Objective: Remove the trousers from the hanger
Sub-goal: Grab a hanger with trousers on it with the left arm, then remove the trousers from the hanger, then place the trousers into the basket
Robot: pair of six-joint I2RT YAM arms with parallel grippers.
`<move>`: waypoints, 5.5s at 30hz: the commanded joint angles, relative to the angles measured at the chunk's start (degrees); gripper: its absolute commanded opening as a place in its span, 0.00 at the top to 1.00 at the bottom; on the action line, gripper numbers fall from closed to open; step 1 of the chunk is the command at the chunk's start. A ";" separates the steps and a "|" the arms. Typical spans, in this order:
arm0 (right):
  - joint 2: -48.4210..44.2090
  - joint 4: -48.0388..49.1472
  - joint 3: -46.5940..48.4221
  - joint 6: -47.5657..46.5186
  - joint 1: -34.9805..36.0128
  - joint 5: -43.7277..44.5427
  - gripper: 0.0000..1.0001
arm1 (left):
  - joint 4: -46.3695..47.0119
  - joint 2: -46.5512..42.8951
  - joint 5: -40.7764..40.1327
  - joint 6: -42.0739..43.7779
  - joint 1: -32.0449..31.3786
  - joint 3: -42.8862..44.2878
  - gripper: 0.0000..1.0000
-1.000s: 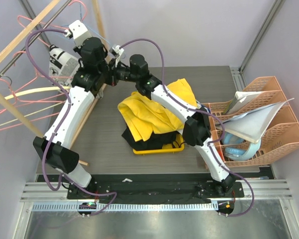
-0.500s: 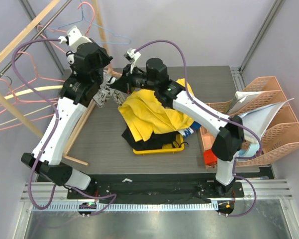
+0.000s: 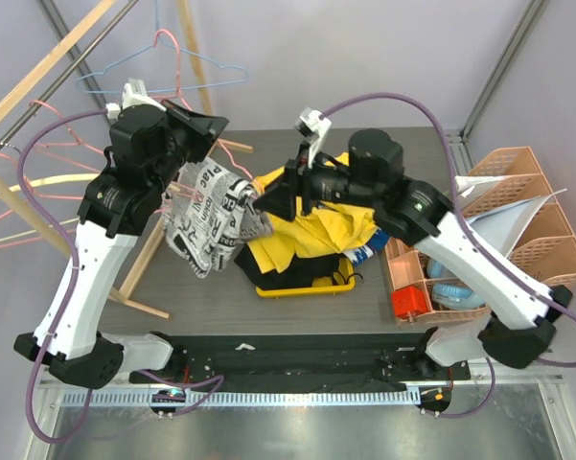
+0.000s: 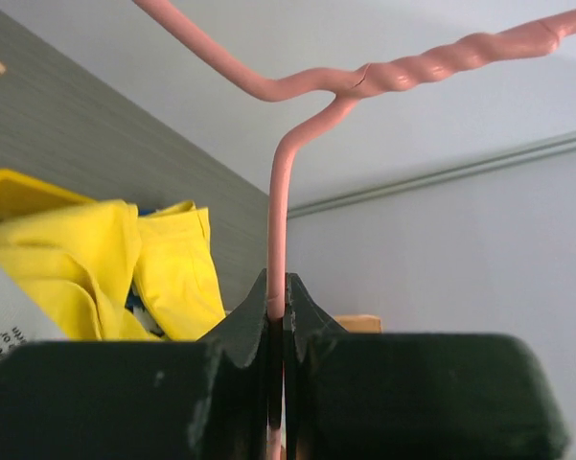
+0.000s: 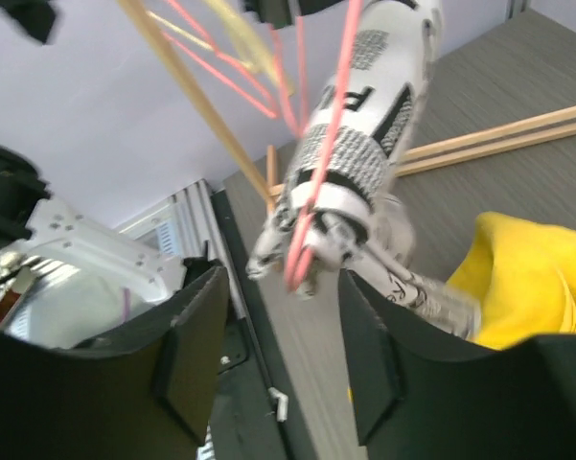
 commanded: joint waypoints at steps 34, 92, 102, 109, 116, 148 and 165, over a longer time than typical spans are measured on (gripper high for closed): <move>-15.20 1.86 -17.91 -8.19 11.04 18.73 0.24 | 3.51 -3.82 23.68 -11.14 -0.31 2.75 1.00; -7.04 13.64 -18.09 -10.48 10.95 32.24 0.39 | 9.75 -3.90 30.44 -15.44 -0.31 0.20 1.00; -5.11 21.80 -21.25 -10.75 10.86 36.91 0.67 | 9.84 -4.78 30.18 -16.05 -0.31 -0.58 1.00; -3.69 29.64 -18.01 -7.32 11.56 45.75 0.99 | 7.13 -6.01 28.78 -13.61 -0.31 -1.82 1.00; -5.45 29.11 -5.38 -9.42 12.62 55.63 0.99 | -0.62 -9.18 20.43 -8.68 -0.39 -7.25 1.00; 2.21 27.09 28.37 -33.41 13.41 63.71 0.99 | -25.68 -4.34 13.73 10.05 -0.31 5.74 1.00; 4.81 23.66 -10.97 -16.21 -1.35 62.85 0.99 | -17.50 -6.98 12.69 10.75 -0.22 9.78 1.00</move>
